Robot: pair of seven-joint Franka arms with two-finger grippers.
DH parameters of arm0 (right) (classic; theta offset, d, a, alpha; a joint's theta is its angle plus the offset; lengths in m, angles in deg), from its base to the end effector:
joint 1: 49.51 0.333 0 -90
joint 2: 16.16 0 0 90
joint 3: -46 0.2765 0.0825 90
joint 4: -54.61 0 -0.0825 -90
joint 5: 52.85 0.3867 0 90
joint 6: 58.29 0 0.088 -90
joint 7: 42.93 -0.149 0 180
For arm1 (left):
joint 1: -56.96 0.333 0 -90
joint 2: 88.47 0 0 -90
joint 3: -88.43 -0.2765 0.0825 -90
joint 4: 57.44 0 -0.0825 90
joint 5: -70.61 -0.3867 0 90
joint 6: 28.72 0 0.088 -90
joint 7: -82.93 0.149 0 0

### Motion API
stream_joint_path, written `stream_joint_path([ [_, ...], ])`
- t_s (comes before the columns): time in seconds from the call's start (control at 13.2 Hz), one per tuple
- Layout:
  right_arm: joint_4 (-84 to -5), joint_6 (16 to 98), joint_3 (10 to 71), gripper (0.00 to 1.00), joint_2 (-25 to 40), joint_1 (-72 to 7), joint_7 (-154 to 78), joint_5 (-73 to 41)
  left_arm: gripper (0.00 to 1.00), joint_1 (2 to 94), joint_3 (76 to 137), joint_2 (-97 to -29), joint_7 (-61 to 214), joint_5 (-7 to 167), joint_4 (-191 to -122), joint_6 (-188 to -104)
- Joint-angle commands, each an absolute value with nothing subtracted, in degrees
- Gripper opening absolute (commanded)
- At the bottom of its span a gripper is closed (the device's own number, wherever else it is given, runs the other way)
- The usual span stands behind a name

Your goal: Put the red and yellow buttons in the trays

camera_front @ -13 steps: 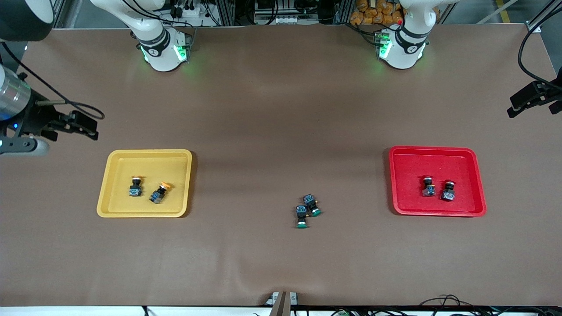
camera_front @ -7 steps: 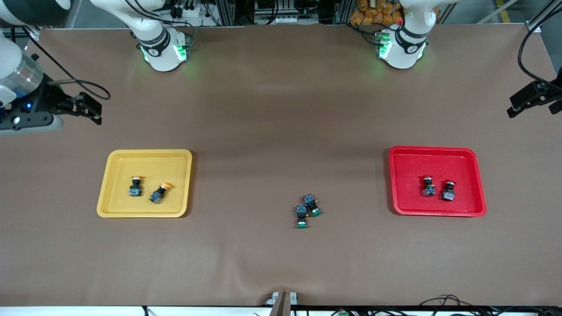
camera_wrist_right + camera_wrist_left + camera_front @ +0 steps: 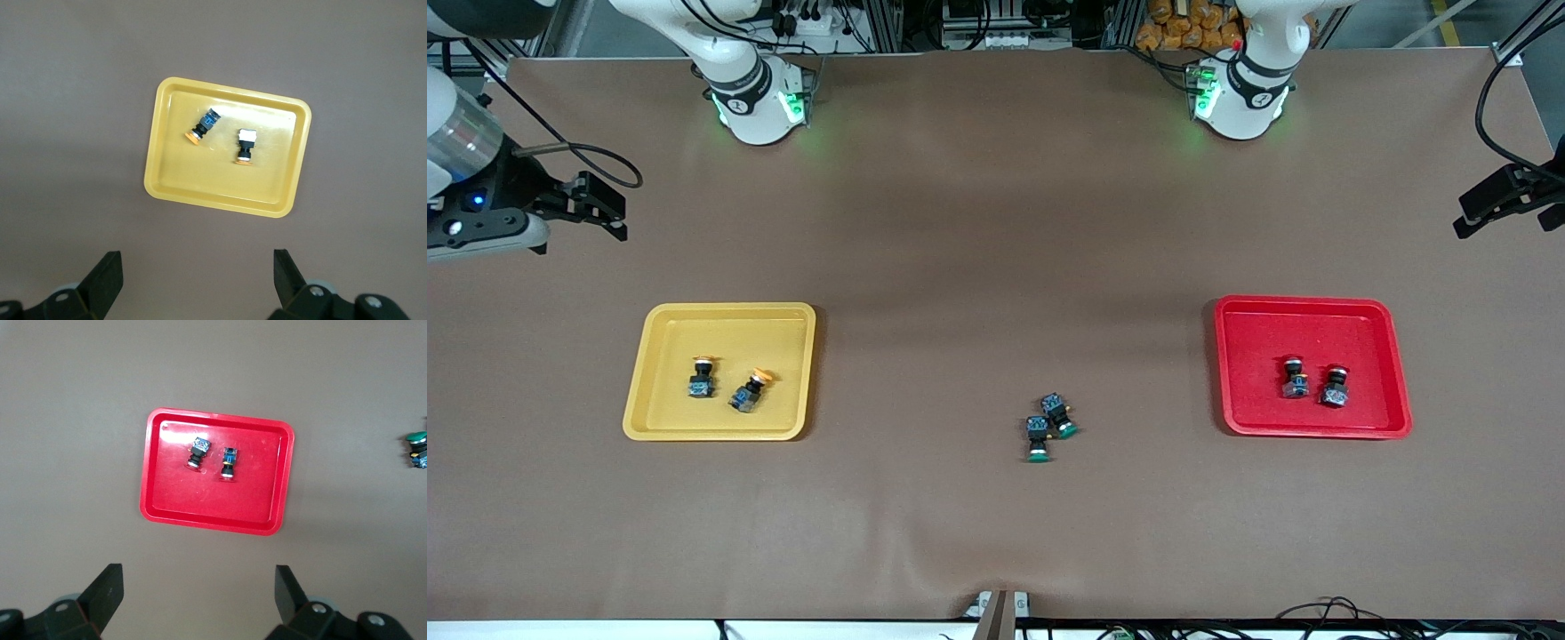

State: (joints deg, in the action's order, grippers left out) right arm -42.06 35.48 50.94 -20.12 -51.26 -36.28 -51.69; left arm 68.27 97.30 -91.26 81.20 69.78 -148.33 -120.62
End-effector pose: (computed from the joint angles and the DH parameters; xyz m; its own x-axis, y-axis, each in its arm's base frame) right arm 0.5431 0.0342 0.5312 0.9853 0.1695 0.0198 0.1697 -0.9854 -0.0121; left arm 0.5500 0.0239 0.5653 0.9952 0.0718 0.0663 0.0733 -0.9971 -0.0200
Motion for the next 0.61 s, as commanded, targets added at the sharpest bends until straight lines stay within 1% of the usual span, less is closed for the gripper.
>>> stream_joint_path([
  [0.0, -42.9, 35.6, 49.2, 1.0, -21.7, -50.9, -35.0, -49.3, 1.0, 68.5, 97.4, -90.8, 81.8, 70.6, -147.2, -119.4],
  [0.53, -42.8, 35.2, 49.3, 1.0, -21.8, -50.7, -35.7, -49.5, 1.0, 68.5, 97.4, -90.8, 81.7, 70.6, -147.3, -119.5],
])
